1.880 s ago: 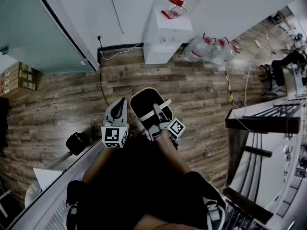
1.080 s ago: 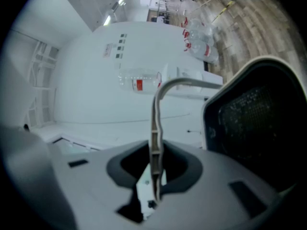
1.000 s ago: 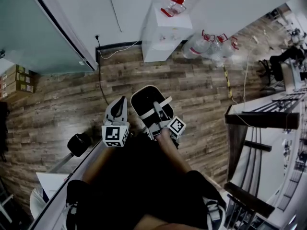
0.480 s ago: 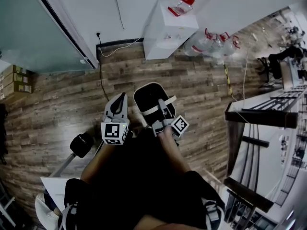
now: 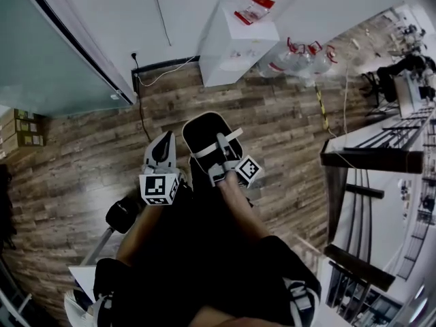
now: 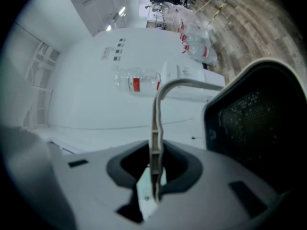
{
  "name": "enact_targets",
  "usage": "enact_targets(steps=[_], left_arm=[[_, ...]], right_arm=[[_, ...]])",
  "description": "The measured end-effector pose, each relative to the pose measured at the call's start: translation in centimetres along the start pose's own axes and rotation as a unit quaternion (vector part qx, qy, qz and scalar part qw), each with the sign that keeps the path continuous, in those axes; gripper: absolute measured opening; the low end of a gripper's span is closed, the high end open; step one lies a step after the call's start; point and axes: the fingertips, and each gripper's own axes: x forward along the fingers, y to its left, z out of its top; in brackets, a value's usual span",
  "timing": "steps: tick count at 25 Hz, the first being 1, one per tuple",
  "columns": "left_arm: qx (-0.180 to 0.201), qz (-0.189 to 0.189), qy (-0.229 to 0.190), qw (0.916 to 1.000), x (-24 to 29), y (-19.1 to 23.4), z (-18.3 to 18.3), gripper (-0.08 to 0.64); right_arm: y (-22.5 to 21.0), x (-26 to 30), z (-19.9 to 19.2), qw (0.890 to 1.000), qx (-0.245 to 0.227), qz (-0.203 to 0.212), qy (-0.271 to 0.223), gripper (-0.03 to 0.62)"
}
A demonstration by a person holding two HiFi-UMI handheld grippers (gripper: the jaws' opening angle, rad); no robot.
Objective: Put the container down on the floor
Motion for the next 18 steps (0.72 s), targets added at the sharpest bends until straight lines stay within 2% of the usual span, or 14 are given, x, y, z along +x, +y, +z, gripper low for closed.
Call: enact_targets(steps=[7, 11, 16, 18], left_arm=[[0.000, 0.011, 0.004, 0.9999, 3.3, 1.7, 0.6, 0.031], [0.002, 0.015, 0.010, 0.9998, 6.3, 2.8, 1.3, 0.031], [-0.001, 0.016, 0.029, 0.9995, 10.6, 3.2, 1.6, 0.031], [-0.001, 0.019, 0.035, 0.9992, 12.3, 3.4, 1.7, 0.031]], right_arm=[[0.6, 5.9, -0.3, 1.000, 0.002, 0.012, 0.016, 0.083], [0.5, 9.4, 0.2, 1.000, 0.001, 0.006, 0.030, 0.083], [1.3, 13.5, 1.5, 0.999, 0.015, 0.033, 0.035, 0.083], [1.3, 15.0, 1.9, 0.999, 0.017, 0.032, 0.040, 0.083]])
